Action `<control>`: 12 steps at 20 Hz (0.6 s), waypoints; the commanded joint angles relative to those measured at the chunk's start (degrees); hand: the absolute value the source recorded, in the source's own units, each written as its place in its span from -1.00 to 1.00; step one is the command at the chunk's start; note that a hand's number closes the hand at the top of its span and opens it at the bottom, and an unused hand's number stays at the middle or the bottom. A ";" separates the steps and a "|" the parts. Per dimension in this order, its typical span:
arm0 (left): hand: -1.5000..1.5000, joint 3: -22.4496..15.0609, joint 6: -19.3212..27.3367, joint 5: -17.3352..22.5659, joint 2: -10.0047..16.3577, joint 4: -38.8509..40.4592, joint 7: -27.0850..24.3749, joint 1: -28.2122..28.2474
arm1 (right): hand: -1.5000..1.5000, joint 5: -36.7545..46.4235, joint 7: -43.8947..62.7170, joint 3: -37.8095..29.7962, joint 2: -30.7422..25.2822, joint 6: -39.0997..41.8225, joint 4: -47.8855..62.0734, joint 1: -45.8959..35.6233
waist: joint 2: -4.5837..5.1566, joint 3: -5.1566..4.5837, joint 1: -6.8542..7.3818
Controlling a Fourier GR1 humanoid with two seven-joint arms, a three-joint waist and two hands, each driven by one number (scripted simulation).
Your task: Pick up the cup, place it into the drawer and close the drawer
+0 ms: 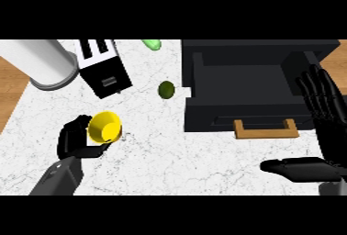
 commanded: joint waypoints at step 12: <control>1.00 -4.43 -0.75 0.86 -3.46 -15.98 1.81 -6.29 | -1.00 1.34 -1.44 -0.93 0.34 -0.69 -1.20 3.72 | -0.70 0.22 1.00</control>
